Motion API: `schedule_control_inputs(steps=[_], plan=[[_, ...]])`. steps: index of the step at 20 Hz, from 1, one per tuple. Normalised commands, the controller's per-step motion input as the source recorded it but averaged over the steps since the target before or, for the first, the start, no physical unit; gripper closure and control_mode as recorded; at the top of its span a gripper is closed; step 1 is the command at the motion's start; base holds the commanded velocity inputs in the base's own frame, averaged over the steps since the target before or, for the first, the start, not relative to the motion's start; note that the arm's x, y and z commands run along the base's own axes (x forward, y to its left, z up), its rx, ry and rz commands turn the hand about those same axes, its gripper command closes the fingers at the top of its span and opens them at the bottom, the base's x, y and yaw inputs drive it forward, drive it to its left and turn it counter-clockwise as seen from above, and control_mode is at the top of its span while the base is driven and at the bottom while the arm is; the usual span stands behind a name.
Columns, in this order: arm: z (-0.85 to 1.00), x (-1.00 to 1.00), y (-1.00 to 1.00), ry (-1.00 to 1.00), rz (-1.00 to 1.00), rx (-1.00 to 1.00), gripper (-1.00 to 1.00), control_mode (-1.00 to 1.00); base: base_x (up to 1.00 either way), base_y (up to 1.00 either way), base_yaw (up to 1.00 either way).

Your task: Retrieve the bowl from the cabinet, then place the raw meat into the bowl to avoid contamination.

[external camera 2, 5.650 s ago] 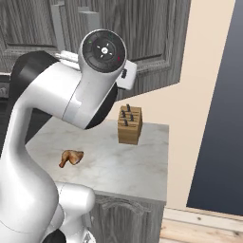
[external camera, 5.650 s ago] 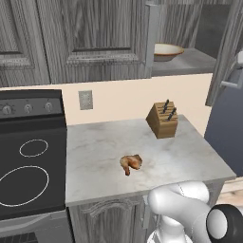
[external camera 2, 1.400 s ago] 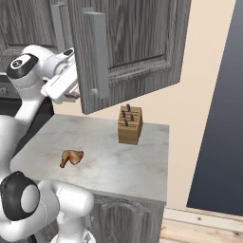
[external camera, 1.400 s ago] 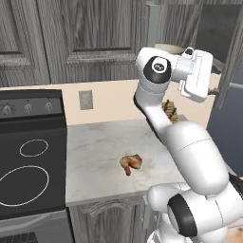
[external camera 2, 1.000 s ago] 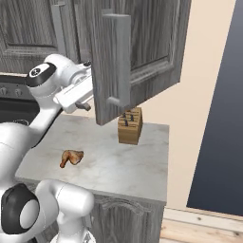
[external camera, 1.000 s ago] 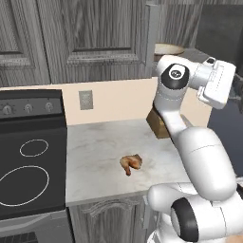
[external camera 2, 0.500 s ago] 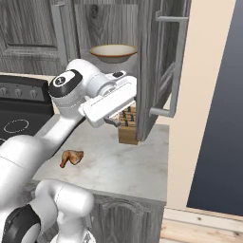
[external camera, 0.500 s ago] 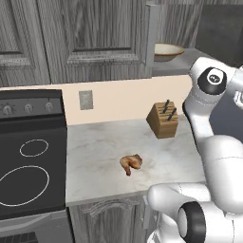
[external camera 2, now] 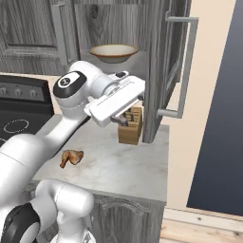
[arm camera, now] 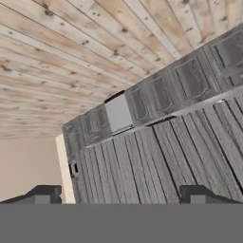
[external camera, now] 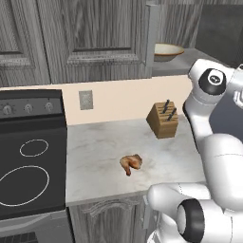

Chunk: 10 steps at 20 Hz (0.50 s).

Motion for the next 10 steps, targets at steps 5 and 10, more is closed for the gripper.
schedule_control_inputs(steps=[5,10], plan=[[-0.1,0.37,-0.45,0.0,0.04,0.04,-1.0,-1.0,0.0,0.0,0.0],[-0.11,0.42,-0.55,-0.01,0.05,0.04,-1.0,-1.0,0.0,0.0,0.0]])
